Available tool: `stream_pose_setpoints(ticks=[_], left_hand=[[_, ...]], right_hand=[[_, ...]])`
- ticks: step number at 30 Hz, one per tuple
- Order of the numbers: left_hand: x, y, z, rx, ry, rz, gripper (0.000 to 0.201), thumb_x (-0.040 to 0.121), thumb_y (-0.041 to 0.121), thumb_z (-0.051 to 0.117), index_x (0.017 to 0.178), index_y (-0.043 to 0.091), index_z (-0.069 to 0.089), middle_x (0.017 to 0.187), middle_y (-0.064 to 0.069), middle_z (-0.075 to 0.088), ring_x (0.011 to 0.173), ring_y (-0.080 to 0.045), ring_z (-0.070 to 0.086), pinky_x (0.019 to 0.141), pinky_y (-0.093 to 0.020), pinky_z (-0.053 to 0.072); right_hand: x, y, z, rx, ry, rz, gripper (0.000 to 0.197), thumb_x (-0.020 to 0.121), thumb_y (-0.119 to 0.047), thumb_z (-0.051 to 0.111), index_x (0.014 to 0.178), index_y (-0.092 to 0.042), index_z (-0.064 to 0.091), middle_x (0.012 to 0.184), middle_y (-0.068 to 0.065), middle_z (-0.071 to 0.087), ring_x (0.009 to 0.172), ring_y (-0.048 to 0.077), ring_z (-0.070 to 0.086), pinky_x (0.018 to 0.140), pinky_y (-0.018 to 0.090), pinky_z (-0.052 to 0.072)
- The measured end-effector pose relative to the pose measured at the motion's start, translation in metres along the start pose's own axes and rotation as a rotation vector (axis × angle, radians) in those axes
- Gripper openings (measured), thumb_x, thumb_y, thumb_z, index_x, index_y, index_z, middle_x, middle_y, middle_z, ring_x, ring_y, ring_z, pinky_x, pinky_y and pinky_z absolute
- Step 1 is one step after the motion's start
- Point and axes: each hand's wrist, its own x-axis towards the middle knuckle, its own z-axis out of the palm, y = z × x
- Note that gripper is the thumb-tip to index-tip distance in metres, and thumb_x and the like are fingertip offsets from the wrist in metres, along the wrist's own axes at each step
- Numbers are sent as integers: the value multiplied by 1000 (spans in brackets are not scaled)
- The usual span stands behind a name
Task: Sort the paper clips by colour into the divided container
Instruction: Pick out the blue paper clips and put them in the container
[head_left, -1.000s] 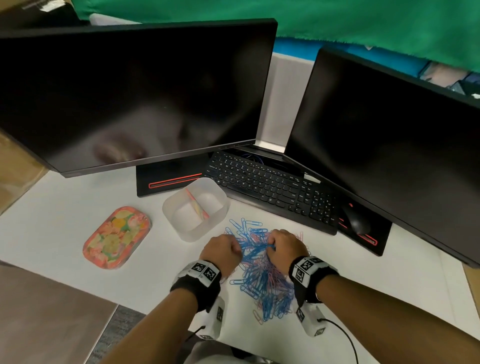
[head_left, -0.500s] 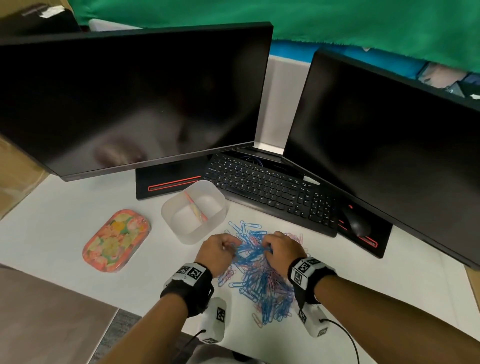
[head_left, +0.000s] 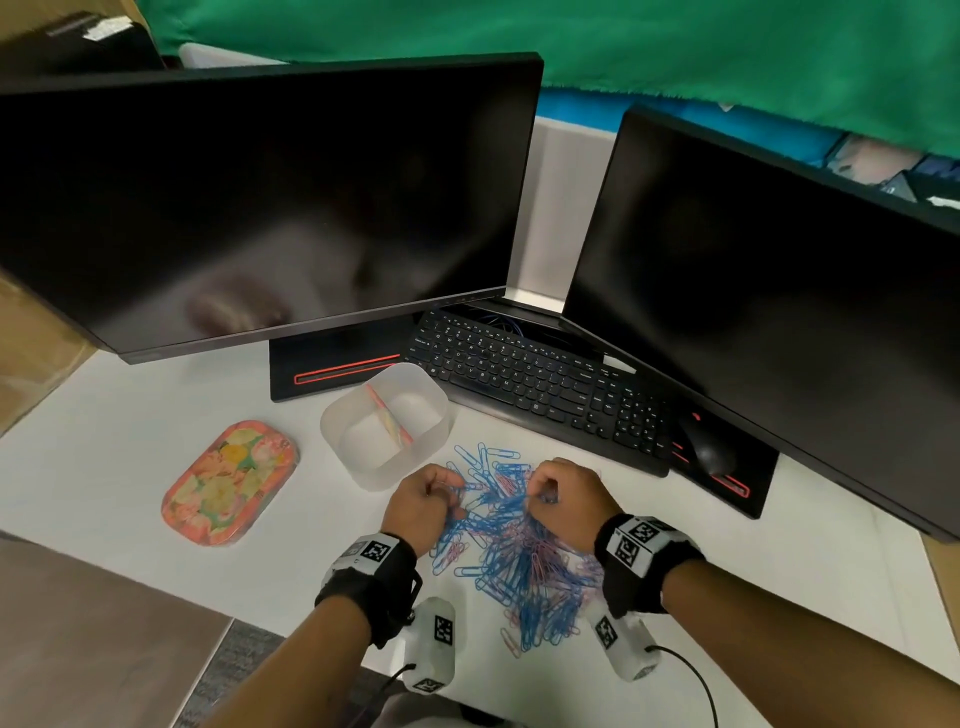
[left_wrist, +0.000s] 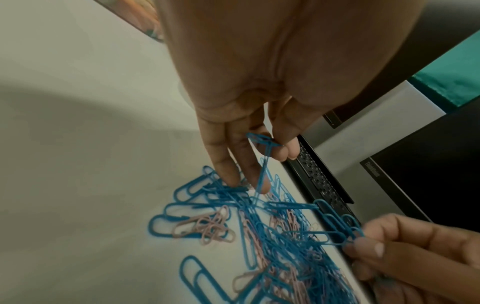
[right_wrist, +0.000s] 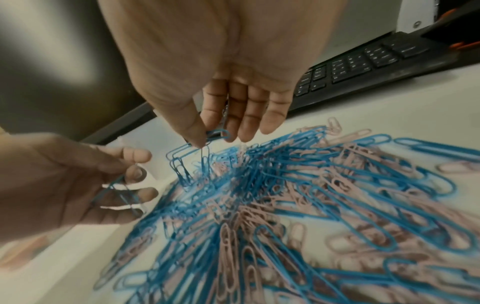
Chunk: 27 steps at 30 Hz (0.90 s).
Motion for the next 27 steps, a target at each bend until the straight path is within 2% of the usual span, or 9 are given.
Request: stream_pose_setpoints(ticks=[2,5,8,10,12,16,20,24,27], left_hand=[[-4,5,0,-43,-7,-8,31,97,-1,33,89,12,60,72,-7,56,64,-21,64,55,-27,45],[-11,15,-2,-66,-28,8,28,97,-4,34,92,8,59,71,-6,56,60,-18,61,52,-26,46],[-17,25,-7,-79,-42,37,25,97,-4,38,93,5,61,73,-8,60,62,-20,62,53,-27,50],[-19,32,-13,-86,-24,70,22,96,-5,41,94,4,61,75,-9,61,66,-25,64,57,-30,51],[-22,42,-22,-72,8,114,22,95,-4,44,93,7,63,81,-11,63,67,-22,67,61,-30,54],[-24,66,-49,-92,98,213,23,92,-10,44,92,3,63,81,-12,62,56,-11,67,56,-22,55],[-16,81,-82,0,253,292,23,90,-7,48,89,7,66,74,-5,68,63,-16,69,64,-30,59],[-5,89,-102,145,347,265,28,87,-3,49,82,17,67,77,-4,69,72,-22,72,73,-38,60],[2,87,-107,230,341,209,34,87,-1,46,74,25,64,78,-3,69,76,-21,71,78,-40,59]], right_hand=[[-3,-3,-5,102,11,14,14,80,-10,67,74,-20,59,83,-8,62,76,0,56,70,12,43],[-4,-9,-12,239,14,55,16,79,-10,69,71,-21,60,93,-5,70,90,6,65,82,22,51],[-3,-20,-18,445,1,88,12,80,-8,72,75,-10,61,92,4,74,93,15,70,87,30,54],[-1,-31,-22,546,-17,106,14,81,-9,72,77,-7,59,86,13,74,90,23,72,83,34,56],[2,-45,-25,657,-44,133,13,84,-2,67,80,-7,56,86,17,74,88,27,72,75,34,58],[7,-76,-30,777,-90,181,11,87,3,62,88,-5,54,95,17,73,79,23,69,64,28,59],[18,-106,-28,815,-131,203,14,88,4,59,98,-5,54,97,20,71,69,19,67,64,31,59],[38,-134,-22,779,-157,159,20,89,4,58,108,-2,56,90,16,71,65,18,67,61,30,59],[54,-159,-18,755,-152,107,17,87,7,56,97,-7,59,85,15,69,61,17,66,57,28,59]])
